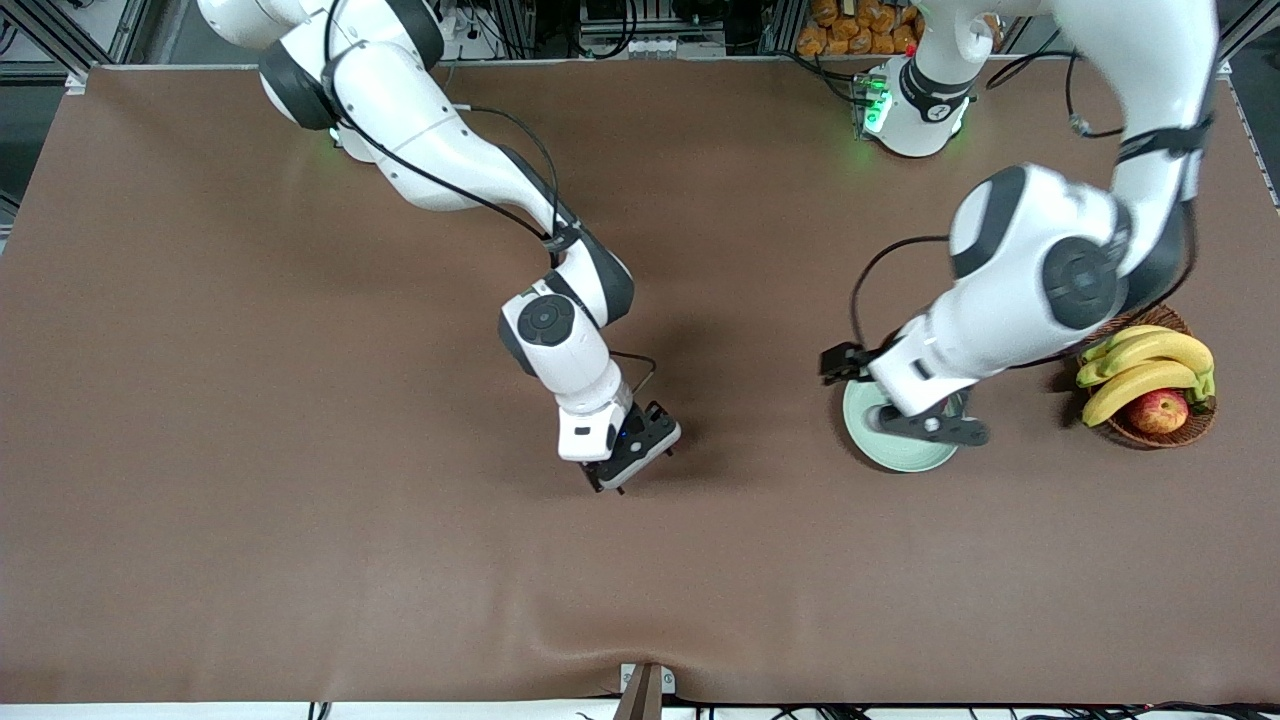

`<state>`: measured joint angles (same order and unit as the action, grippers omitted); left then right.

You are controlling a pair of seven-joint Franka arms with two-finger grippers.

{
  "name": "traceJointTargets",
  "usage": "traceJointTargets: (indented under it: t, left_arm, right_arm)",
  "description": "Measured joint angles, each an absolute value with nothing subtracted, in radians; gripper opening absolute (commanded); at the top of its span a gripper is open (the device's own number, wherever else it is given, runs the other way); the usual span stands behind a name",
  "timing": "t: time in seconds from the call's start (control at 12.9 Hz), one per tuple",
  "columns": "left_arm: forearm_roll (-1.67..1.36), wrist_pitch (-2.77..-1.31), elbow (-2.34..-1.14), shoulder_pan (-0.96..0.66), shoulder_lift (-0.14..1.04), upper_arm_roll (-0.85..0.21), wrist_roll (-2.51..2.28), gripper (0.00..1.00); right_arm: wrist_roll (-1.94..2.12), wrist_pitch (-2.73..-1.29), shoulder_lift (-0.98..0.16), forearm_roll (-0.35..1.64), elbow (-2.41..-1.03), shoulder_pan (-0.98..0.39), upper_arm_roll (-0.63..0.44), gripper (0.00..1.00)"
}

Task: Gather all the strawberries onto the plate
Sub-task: 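Set the last strawberry mid-table with the right gripper while the left gripper withdraws, then grasp the last strawberry with the left gripper while the right gripper retracts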

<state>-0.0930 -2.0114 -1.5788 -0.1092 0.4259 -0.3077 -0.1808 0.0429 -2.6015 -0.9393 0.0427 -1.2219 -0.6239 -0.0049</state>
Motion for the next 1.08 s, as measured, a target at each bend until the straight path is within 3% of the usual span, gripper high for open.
traceJointTargets:
  t: [0.46,0.85,1.08]
  left_arm:
    - [-0.083,-2.311,-1.541,-0.276,0.628,-0.302,-0.354,1.0]
    - [0.023,-2.498,-1.499,-0.364,0.752,-0.263,-0.358,1.0]
    - [0.037,-2.561,-1.459,-0.453,0.816,-0.185,-0.358,1.0]
  right_arm:
    - [0.034,-2.139,-0.671,0.043,-1.251,-0.456,-0.051,1.0]
    - [0.034,-1.939,-0.391,0.043,-1.46,-0.273,-0.051,1.0]
    - [0.037,-1.76,-0.261,0.043,-1.505,-0.126,-0.051,1.0]
